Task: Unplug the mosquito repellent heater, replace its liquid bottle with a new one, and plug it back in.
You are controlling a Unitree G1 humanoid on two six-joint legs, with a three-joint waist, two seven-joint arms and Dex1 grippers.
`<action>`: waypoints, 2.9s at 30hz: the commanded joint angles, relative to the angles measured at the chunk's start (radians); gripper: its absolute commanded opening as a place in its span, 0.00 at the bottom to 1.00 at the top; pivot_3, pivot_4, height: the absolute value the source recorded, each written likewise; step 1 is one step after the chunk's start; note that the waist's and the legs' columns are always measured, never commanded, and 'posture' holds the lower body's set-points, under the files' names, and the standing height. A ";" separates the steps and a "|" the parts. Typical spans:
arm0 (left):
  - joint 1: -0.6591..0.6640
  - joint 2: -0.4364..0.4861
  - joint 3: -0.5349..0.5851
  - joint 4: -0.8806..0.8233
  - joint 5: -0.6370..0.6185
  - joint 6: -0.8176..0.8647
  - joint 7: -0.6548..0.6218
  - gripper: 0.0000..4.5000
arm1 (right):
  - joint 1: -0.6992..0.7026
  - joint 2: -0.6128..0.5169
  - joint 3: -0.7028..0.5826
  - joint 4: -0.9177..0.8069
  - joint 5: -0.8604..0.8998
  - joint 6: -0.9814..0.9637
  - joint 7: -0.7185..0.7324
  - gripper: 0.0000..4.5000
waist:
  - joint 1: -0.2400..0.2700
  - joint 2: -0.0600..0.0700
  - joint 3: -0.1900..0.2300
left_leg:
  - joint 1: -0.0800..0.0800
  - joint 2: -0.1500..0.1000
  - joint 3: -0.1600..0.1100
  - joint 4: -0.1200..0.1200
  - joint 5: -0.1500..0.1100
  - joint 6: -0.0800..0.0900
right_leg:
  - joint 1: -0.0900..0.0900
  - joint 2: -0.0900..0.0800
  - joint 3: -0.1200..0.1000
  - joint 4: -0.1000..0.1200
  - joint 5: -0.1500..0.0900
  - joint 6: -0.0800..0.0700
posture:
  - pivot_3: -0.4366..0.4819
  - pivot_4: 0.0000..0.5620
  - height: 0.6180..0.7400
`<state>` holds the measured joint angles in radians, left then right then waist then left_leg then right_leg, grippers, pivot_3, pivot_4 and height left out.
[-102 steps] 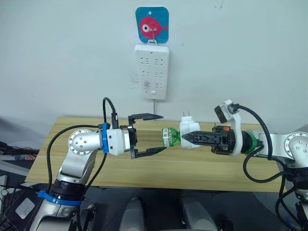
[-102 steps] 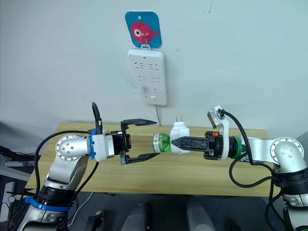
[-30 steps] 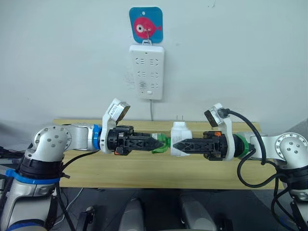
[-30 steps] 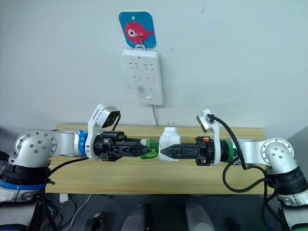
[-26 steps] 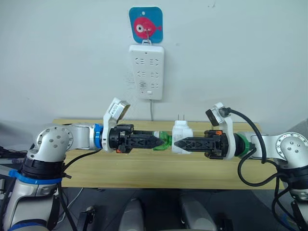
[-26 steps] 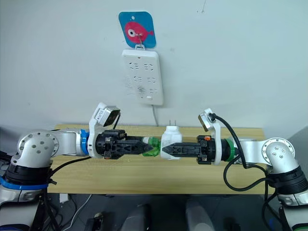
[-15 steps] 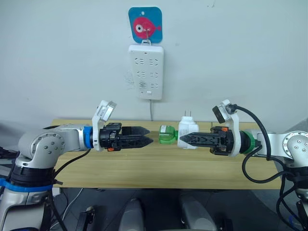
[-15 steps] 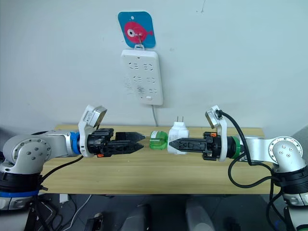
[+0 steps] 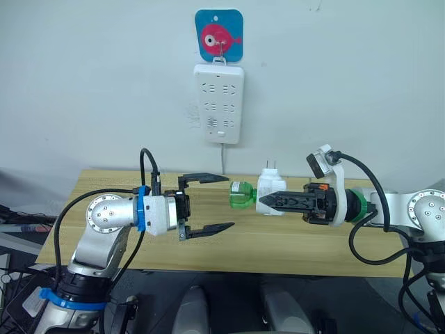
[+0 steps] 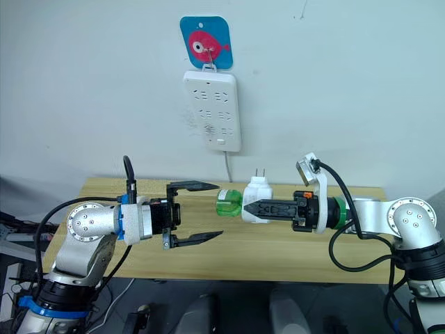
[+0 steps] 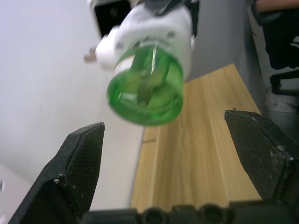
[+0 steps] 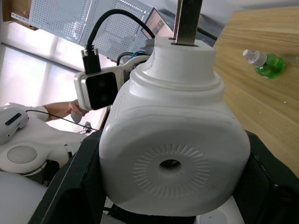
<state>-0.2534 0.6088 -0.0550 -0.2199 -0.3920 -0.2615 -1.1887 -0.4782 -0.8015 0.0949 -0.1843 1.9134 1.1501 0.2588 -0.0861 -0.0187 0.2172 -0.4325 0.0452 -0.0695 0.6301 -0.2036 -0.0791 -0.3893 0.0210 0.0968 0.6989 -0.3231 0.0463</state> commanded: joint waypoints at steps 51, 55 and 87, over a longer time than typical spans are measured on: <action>-0.140 0.345 0.059 -0.005 -0.535 1.248 -0.006 0.50 | 0.024 -0.066 0.062 0.081 -0.702 -0.047 0.043 0.68 | -0.020 0.000 0.001 | 0.001 0.000 -0.003 0.000 0.000 0.000 | 0.000 0.001 -0.003 0.003 -0.003 0.004 | 0.34 0.34 0.87; -0.065 0.304 0.051 -0.066 -0.444 1.134 0.038 0.50 | 0.025 -0.092 0.257 0.207 -1.210 -0.295 0.049 0.68 | -0.015 0.001 0.002 | 0.001 0.000 -0.001 0.000 0.000 0.000 | -0.001 0.001 0.000 0.001 -0.003 0.005 | 0.35 0.35 0.87; -0.074 -0.142 0.072 -0.105 -0.258 0.855 0.414 0.50 | 0.157 0.377 -0.465 -0.286 -0.874 0.069 0.156 1.00 | -0.001 0.000 0.001 | 0.002 0.000 -0.003 0.001 0.000 0.000 | 0.001 0.000 -0.003 0.005 0.000 0.000 | 0.31 0.33 0.87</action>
<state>-0.3152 0.4865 0.0053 -0.3104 -0.6691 0.6401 -0.8109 -0.3332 -0.4670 -0.3006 -0.4021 0.9132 1.2026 0.4826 -0.0875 -0.0189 0.2180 -0.4308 0.0447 -0.0727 0.6311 -0.2034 -0.0796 -0.3881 0.0209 0.0941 0.7050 -0.3229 0.0467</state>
